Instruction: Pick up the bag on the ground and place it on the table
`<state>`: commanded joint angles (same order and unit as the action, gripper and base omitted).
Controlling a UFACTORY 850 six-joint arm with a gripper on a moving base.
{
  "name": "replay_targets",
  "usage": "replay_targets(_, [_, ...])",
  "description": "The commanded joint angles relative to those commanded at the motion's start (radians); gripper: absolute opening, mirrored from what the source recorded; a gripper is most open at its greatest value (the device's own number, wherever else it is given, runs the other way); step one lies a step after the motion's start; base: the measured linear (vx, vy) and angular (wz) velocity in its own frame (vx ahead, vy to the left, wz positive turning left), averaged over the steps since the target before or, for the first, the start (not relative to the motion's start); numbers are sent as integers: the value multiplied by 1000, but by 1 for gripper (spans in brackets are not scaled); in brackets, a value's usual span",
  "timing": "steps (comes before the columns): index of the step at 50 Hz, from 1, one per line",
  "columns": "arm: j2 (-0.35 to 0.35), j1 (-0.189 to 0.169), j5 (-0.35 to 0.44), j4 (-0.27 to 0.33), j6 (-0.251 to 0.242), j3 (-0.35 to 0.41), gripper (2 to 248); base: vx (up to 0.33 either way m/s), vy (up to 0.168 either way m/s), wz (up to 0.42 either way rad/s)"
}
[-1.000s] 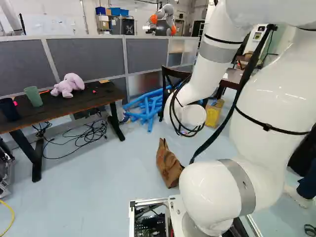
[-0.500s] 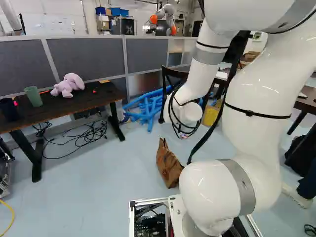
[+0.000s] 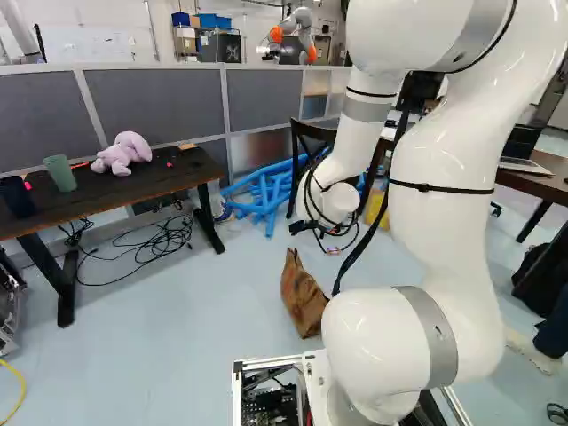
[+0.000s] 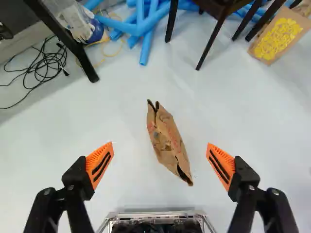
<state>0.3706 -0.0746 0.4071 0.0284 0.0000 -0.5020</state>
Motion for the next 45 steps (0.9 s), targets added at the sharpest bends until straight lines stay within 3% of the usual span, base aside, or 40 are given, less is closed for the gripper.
replay_targets(45, [276,-69,-210,58,0,-229,247,0,0,0])
